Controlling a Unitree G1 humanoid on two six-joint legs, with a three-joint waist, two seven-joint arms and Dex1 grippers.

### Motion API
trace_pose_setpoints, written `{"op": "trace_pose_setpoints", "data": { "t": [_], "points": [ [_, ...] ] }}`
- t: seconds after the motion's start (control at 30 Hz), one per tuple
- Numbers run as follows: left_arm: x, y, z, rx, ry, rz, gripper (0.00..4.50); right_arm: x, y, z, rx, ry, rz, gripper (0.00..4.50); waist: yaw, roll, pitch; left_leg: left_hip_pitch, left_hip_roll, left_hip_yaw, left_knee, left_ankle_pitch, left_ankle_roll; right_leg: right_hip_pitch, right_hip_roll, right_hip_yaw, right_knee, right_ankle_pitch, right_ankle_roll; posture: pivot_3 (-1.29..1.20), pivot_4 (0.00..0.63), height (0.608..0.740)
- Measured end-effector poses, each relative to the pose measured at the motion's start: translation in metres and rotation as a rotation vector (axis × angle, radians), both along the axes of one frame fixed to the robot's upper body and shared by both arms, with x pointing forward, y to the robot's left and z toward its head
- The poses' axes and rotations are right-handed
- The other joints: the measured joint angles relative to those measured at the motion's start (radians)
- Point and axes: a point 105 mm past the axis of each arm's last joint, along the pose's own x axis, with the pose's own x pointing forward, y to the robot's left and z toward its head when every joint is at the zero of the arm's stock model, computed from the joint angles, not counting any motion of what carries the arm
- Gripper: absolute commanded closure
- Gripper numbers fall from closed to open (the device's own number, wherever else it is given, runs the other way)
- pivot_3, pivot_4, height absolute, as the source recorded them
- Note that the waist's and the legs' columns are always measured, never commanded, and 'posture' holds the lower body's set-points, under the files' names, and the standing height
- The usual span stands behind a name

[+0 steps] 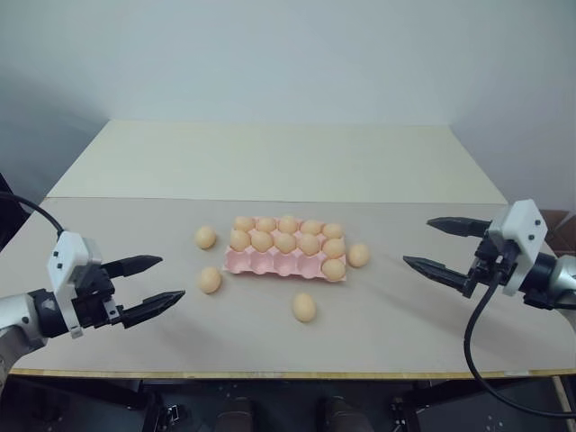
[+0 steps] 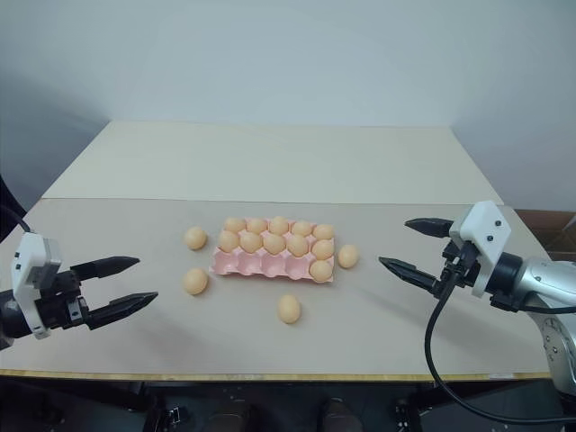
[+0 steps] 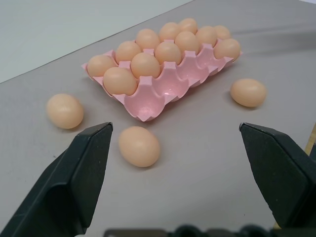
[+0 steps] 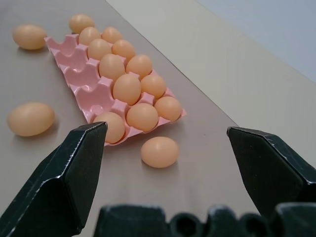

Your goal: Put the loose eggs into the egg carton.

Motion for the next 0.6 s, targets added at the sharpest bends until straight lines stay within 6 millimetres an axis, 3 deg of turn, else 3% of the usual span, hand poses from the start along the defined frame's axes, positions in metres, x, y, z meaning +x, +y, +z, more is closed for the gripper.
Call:
{"op": "trace_pose_setpoints", "data": {
  "t": [0.6],
  "points": [
    [0.0017,-0.0042,0.008,-0.032,-0.013,-0.026,0.02,0.0052,-0.0019,-0.0003,-0.023,-0.012,-0.005,0.0,0.0,0.0,0.0,0.0,0.0,0.001,0.0,0.0,0.0,0.0,0.0,0.001,0.0,0.0,0.0,0.0,0.15,0.74]
  ]
}}
